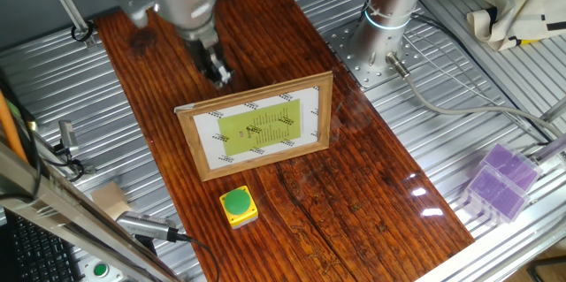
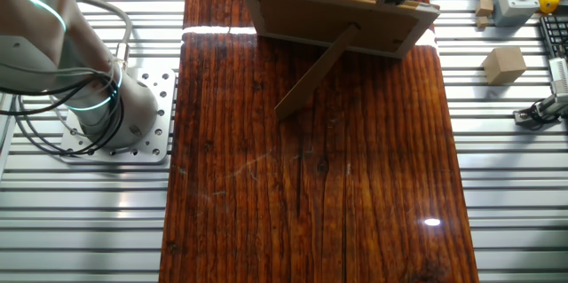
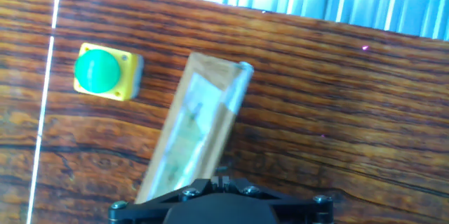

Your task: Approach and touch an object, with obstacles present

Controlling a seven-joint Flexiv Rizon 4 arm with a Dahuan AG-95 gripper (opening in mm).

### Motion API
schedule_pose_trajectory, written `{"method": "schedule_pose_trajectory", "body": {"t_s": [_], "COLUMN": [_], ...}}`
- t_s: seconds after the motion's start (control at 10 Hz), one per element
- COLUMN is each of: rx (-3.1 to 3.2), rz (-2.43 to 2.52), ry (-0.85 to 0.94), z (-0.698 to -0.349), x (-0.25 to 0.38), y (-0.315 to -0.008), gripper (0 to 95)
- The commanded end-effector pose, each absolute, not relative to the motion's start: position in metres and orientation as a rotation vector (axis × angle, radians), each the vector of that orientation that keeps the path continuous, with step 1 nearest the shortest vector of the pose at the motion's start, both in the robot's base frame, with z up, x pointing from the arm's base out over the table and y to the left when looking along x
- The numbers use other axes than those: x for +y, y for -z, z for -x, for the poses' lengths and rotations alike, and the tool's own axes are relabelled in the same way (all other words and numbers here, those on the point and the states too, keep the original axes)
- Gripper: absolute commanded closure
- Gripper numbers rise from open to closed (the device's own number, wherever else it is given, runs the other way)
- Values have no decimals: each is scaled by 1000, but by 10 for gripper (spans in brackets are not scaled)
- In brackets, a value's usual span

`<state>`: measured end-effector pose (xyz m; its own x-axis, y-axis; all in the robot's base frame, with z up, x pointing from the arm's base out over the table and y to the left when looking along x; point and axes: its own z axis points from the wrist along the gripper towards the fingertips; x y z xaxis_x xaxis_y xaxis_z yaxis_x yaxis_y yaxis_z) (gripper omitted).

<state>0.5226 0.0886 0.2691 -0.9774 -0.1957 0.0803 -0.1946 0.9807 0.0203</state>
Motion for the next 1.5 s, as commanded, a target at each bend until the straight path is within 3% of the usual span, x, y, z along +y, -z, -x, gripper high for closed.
{"method": "schedule_pose_trajectory", "body": {"t_s": [0.1,1.1,1.5], "rx": [-3054,-2999,-2999], "rz": [-313,-387,-513], "ry": [22,5,77], "z": [-519,-523,-523], "x": [92,99,99], "y": [-267,-271,-271], "gripper": [950,950,950]}}
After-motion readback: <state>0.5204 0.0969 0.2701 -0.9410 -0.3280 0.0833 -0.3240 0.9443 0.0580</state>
